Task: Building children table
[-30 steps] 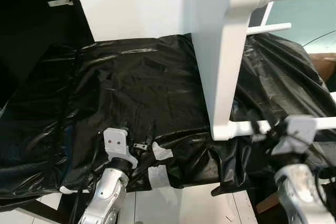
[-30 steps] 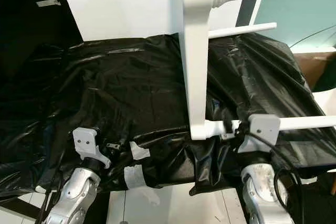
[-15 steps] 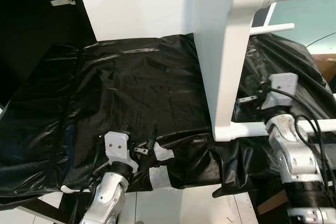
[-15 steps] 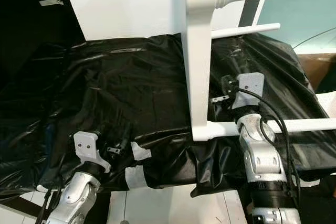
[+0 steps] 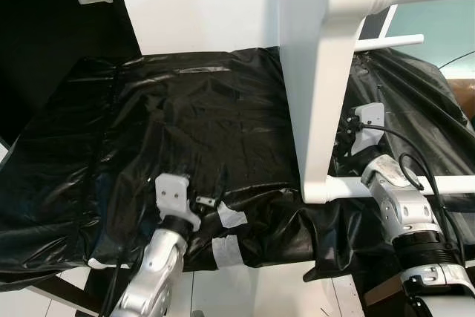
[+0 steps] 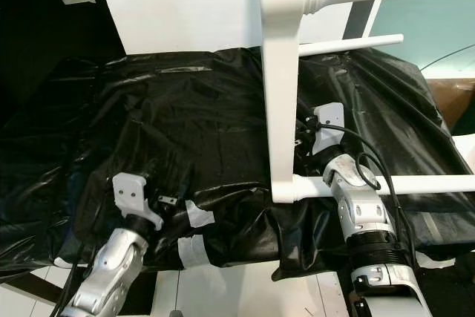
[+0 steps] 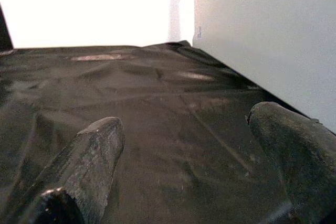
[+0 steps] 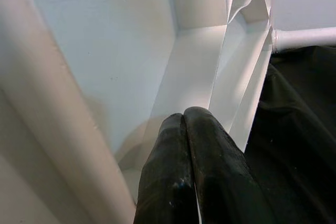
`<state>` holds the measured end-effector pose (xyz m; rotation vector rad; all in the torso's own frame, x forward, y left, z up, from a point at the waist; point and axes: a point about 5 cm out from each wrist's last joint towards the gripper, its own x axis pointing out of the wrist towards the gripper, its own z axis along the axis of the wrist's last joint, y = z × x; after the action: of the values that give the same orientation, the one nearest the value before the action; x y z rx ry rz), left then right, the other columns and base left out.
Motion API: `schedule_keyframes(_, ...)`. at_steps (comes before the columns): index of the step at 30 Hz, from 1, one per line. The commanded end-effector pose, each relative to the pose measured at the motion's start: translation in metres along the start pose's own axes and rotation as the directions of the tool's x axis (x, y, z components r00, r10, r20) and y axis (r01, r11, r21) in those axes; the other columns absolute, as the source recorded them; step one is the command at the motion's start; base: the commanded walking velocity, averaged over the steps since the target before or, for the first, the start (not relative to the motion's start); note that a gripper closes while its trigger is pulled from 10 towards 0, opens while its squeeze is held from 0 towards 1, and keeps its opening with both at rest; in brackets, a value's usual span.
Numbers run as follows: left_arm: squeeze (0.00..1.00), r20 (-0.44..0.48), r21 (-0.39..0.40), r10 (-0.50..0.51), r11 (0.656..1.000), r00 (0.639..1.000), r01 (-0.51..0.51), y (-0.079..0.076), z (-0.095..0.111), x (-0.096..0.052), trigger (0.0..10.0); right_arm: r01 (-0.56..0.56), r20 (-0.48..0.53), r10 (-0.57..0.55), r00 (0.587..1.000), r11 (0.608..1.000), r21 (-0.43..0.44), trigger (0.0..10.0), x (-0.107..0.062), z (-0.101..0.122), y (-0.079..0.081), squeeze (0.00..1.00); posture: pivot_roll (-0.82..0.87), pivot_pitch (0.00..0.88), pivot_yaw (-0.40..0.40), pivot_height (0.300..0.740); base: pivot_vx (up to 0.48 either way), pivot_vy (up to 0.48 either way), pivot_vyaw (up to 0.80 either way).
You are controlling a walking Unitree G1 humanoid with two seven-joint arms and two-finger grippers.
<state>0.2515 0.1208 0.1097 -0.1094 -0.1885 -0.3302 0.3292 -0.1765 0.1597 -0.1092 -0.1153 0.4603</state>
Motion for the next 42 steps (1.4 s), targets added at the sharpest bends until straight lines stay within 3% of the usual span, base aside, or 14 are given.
schedule_keyframes(1,0.00,0.020,0.029,-0.223,0.974,0.975,0.223,-0.013,0.003,0.007,10.0,-0.044,-0.021,0.045,0.999,0.999,0.024,10.0,0.002,-0.008,0.008,0.00,0.08,0.000,0.002,0.740,0.000,0.000,0.00)
schedule_keyframes(3,0.00,0.041,0.026,-0.225,0.974,0.973,0.224,-0.013,0.008,0.012,10.0,-0.053,-0.029,0.054,0.998,0.998,0.037,10.0,0.001,-0.012,0.011,0.00,0.08,0.000,0.002,0.740,0.000,0.000,0.00)
schedule_keyframes(10,0.00,0.035,0.029,-0.222,0.975,0.975,0.221,-0.013,0.004,0.009,10.0,-0.155,-0.030,0.158,0.987,0.983,0.094,10.0,0.008,-0.021,0.040,0.00,0.08,0.000,-0.006,0.740,0.000,0.000,0.00)
schedule_keyframes(19,0.00,0.022,0.025,-0.216,0.976,0.976,0.215,-0.011,0.000,0.008,10.0,-0.193,-0.036,0.202,0.979,0.968,0.159,10.0,0.000,-0.034,0.066,0.00,0.07,0.000,0.007,0.740,0.000,0.000,0.00)
schedule_keyframes(30,0.00,0.019,0.033,-0.205,0.978,0.978,0.205,-0.007,0.001,0.005,10.0,-0.209,-0.048,0.221,0.974,0.960,0.187,10.0,0.007,-0.040,0.075,0.00,0.08,0.000,0.004,0.740,0.000,0.000,0.00)
schedule_keyframes(34,0.00,0.017,0.034,-0.201,0.979,0.979,0.200,-0.007,0.001,0.003,10.0,-0.145,-0.043,0.154,0.987,0.976,0.160,10.0,0.007,-0.038,0.067,0.00,0.08,0.000,0.006,0.740,0.000,0.000,0.00)
schedule_keyframes(36,0.00,0.013,0.005,-0.192,0.981,0.981,0.192,-0.002,0.002,-0.002,10.0,-0.038,-0.028,0.042,0.999,0.991,0.129,10.0,0.004,-0.037,0.055,0.00,0.08,0.000,0.007,0.740,0.000,0.000,0.00)
schedule_keyframes(38,0.00,0.012,-0.019,-0.190,0.982,0.982,0.190,0.001,0.003,-0.006,10.0,-0.002,-0.023,0.004,1.000,0.993,0.119,10.0,0.002,-0.037,0.052,0.00,0.08,0.000,0.007,0.740,0.000,0.000,0.00)
schedule_keyframes(39,0.09,0.013,-0.039,-0.194,0.980,0.981,0.194,0.004,0.005,-0.010,10.0,0.020,-0.017,-0.019,1.000,0.994,0.111,10.0,0.000,-0.037,0.050,0.00,0.08,0.000,0.007,0.740,0.000,0.000,0.00)
schedule_keyframes(40,0.09,0.013,-0.039,-0.194,0.980,0.981,0.194,0.004,0.005,-0.010,10.0,0.020,-0.017,-0.019,1.000,0.994,0.111,10.0,0.000,-0.037,0.050,0.00,0.08,0.000,0.007,0.740,0.000,0.000,0.00)
schedule_keyframes(41,0.73,0.015,-0.050,-0.202,0.978,0.979,0.202,0.007,0.008,-0.014,10.0,0.039,-0.011,-0.038,0.999,0.994,0.105,10.0,-0.001,-0.036,0.049,0.00,0.08,0.000,0.003,0.740,0.000,0.000,0.00)
schedule_keyframes(42,0.73,0.016,-0.054,-0.208,0.976,0.978,0.209,0.009,0.010,-0.017,10.0,0.050,-0.008,-0.049,0.999,0.994,0.102,10.0,-0.002,-0.036,0.049,0.00,0.08,0.000,0.003,0.740,0.000,0.000,0.00)
